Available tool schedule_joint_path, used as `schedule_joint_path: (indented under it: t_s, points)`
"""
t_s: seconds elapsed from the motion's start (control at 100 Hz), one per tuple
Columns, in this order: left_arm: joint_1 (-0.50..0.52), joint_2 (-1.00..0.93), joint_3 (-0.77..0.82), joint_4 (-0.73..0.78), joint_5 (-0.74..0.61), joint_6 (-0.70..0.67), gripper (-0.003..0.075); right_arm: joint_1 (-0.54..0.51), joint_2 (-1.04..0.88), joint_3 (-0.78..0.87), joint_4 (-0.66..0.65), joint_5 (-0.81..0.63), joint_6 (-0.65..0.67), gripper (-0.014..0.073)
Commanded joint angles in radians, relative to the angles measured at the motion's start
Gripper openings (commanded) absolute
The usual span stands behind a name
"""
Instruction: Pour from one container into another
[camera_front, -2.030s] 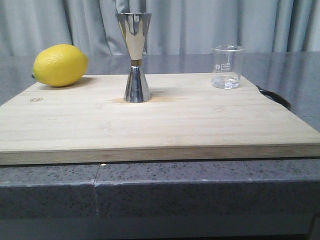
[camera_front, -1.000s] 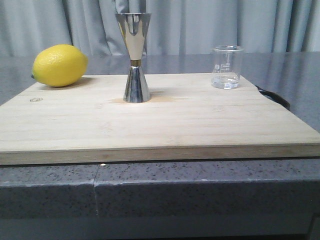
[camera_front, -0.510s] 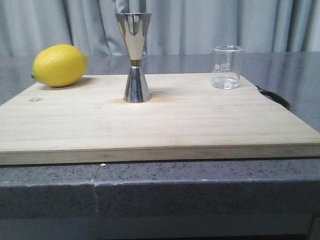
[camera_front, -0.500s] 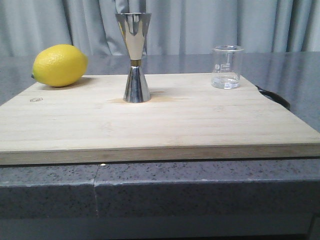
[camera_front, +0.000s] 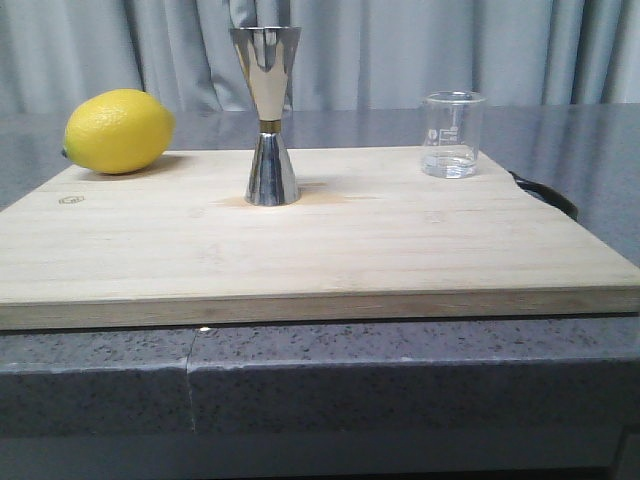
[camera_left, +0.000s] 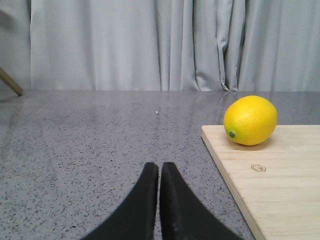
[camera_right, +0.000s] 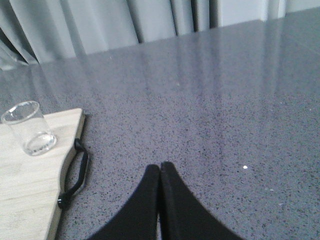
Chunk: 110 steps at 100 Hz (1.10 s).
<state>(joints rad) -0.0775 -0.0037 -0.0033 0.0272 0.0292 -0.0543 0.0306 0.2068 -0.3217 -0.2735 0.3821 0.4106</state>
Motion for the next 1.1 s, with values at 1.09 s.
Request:
schedule_joint_path:
  t_s: [1.09]
  points:
    - [0.003,-0.029,0.013,-0.008,-0.082,0.000,-0.0019,-0.020,-0.234,0.357,0.344,-0.475,-0.327,-0.0065]
